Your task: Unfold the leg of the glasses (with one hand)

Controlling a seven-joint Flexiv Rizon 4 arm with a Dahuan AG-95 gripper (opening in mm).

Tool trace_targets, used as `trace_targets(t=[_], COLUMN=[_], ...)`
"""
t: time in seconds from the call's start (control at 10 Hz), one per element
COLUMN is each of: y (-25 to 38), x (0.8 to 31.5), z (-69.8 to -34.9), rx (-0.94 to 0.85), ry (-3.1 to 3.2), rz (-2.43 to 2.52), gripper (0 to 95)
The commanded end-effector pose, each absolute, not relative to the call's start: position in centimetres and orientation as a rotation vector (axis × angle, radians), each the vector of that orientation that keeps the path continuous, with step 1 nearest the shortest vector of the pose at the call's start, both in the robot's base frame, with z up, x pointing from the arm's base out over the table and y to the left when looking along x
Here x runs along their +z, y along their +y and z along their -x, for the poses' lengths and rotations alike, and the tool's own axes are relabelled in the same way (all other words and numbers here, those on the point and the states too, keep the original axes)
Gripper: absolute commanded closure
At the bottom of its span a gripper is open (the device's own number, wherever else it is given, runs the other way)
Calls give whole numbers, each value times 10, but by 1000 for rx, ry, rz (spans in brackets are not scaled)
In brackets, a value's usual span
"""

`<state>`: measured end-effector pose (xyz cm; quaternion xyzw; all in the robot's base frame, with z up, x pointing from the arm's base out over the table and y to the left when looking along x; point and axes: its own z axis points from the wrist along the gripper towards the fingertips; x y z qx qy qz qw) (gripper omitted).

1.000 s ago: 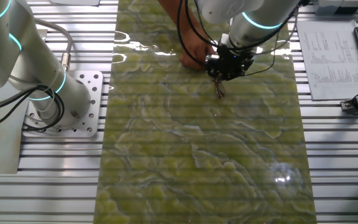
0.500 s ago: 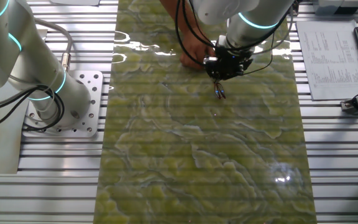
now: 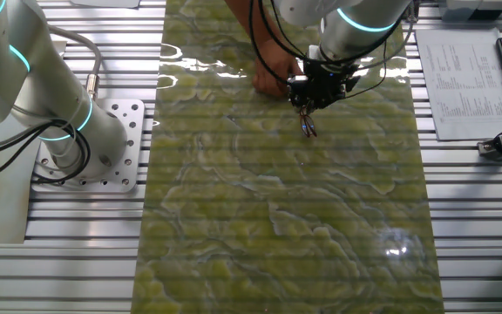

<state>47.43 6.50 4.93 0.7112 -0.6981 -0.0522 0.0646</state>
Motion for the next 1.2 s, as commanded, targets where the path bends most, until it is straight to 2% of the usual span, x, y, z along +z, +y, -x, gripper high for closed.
trace_targets(t=[0.1,0.6,1.2], y=[69,72,74], x=[44,35,28], z=[-475,-473,-472], rx=[-164,-70,-47], ry=[-2052,-1949,-1950], rz=[-2221,-2311,-2329], gripper=[760,760,760])
